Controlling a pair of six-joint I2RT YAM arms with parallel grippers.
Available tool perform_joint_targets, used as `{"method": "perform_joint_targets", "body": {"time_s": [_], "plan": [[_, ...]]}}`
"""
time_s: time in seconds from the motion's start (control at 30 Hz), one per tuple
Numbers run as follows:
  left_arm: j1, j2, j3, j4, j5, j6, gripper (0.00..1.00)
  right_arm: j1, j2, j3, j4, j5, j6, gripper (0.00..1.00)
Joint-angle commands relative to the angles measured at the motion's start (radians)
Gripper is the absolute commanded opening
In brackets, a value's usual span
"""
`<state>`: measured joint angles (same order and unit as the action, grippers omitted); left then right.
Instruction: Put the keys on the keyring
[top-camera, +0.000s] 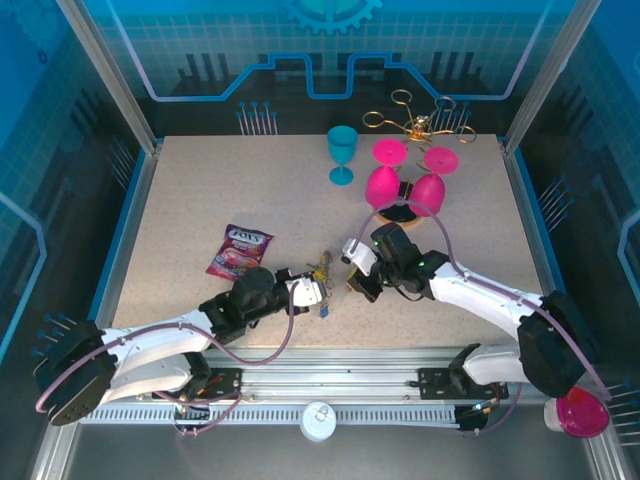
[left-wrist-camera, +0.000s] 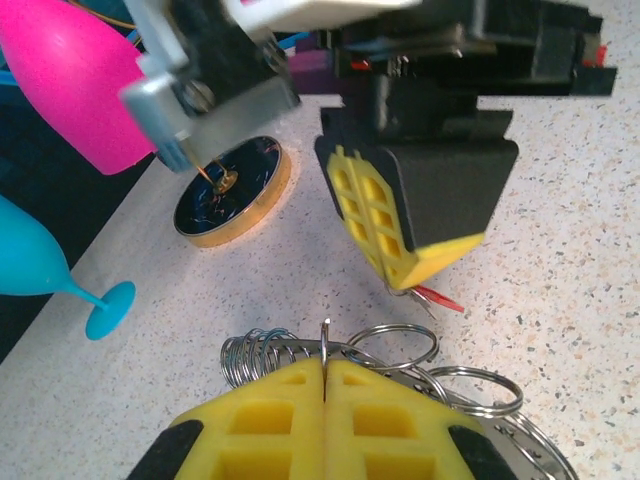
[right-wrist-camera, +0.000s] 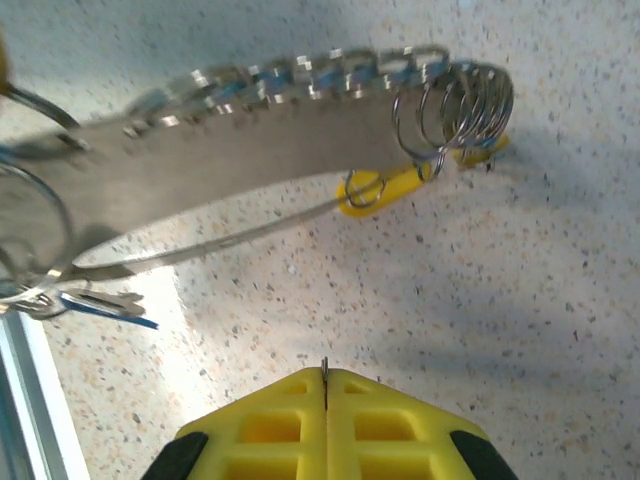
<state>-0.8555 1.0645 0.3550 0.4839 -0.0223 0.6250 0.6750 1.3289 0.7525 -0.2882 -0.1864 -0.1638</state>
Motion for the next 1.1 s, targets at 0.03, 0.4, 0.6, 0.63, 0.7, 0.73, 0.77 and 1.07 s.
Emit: {"method": "perform_joint_targets", "body": {"time_s": [0.03, 0.4, 0.6, 0.63, 0.7, 0.73, 0.77, 1.07], "plan": [[0.015, -0.011, -0.014, 0.012, 0.013, -0.094, 0.00, 0.043, 0.064, 0.036, -0.069, 0.101, -0.033, 0.00], [0.053, -0.011, -0.025, 0.033, 0.063, -0.169, 0.00, 0.078, 0.174, 0.097, -0.129, 0.155, -0.061, 0.16], [0.068, -0.008, -0.030, 0.045, 0.091, -0.176, 0.00, 0.026, 0.076, 0.060, -0.044, 0.065, -0.055, 0.31], [0.071, -0.008, -0.031, 0.048, 0.099, -0.177, 0.00, 0.009, 0.049, 0.051, -0.015, 0.028, -0.062, 0.31], [0.076, -0.008, -0.033, 0.051, 0.106, -0.180, 0.00, -0.013, -0.011, 0.025, 0.051, -0.043, -0.109, 0.30], [0.078, -0.008, -0.034, 0.057, 0.114, -0.181, 0.00, -0.017, -0.041, 0.005, 0.098, -0.077, -0.148, 0.30], [0.080, -0.009, -0.033, 0.057, 0.118, -0.183, 0.00, -0.020, -0.062, -0.008, 0.136, -0.104, -0.179, 0.29], [0.091, -0.014, -0.042, 0.057, 0.160, -0.180, 0.00, -0.041, -0.066, -0.002, 0.294, -0.280, -0.386, 0.24]]}}
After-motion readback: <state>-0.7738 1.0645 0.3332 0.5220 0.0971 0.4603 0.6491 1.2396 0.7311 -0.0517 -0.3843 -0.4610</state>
